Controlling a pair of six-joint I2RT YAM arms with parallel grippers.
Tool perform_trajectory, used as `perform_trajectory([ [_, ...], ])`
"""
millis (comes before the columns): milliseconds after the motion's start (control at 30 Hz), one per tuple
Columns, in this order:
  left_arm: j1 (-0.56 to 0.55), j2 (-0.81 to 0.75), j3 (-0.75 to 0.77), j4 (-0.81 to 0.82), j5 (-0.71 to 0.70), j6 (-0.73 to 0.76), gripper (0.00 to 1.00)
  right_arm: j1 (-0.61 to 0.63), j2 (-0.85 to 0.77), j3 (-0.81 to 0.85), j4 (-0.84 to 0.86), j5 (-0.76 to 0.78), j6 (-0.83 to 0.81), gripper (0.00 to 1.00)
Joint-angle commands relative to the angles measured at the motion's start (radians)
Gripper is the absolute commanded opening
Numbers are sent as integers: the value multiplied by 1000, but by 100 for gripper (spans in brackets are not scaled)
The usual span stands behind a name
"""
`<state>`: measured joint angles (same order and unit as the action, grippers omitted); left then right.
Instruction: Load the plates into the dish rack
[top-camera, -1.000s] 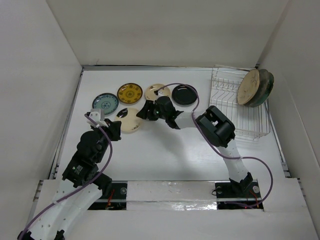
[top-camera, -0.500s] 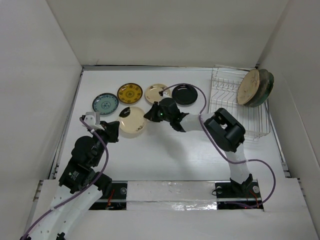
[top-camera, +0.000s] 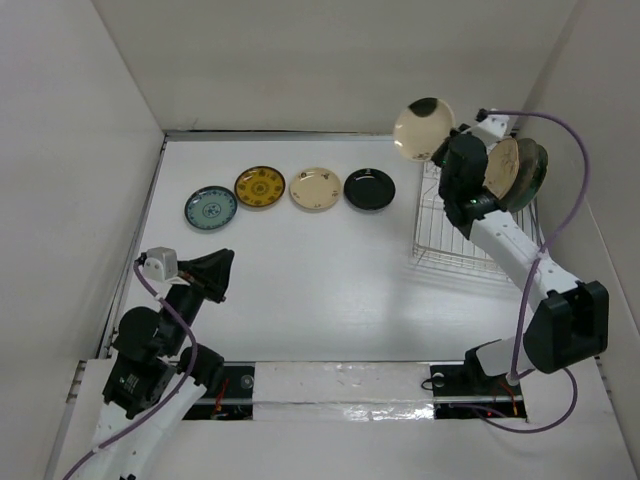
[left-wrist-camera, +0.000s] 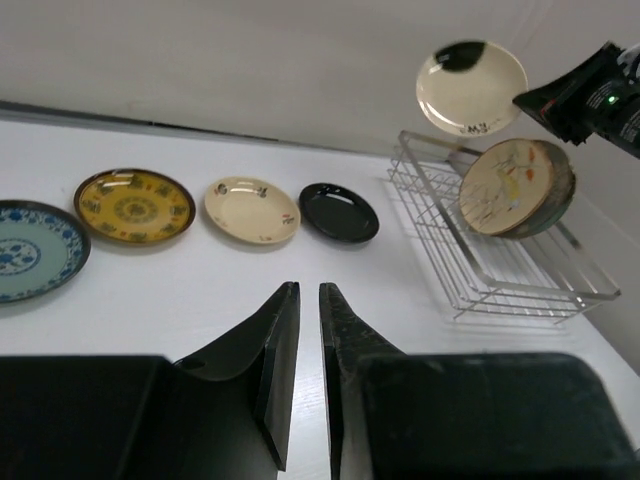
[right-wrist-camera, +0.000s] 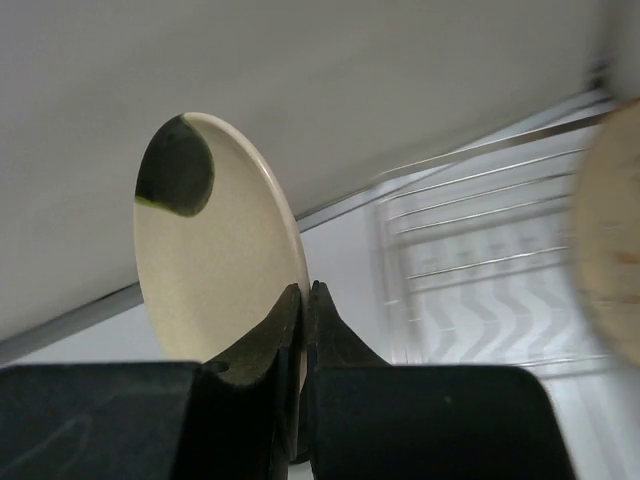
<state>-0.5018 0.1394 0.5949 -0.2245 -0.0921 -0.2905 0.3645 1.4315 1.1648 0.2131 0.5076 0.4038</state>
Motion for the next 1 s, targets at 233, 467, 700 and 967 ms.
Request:
perform_trajectory([
  [233, 3, -132, 2, 79, 127, 11, 12, -209, 29, 114, -153, 474, -371, 0],
  [467, -6, -167, 2, 80, 140, 11, 13, -231, 179, 186, -18, 631, -745, 0],
  [700, -17, -181, 3, 74, 127, 10, 13, -240, 250, 187, 46, 649, -865, 0],
  [967, -26, -181, 3, 70, 118, 10, 13, -240, 303, 99, 51, 632, -815, 0],
])
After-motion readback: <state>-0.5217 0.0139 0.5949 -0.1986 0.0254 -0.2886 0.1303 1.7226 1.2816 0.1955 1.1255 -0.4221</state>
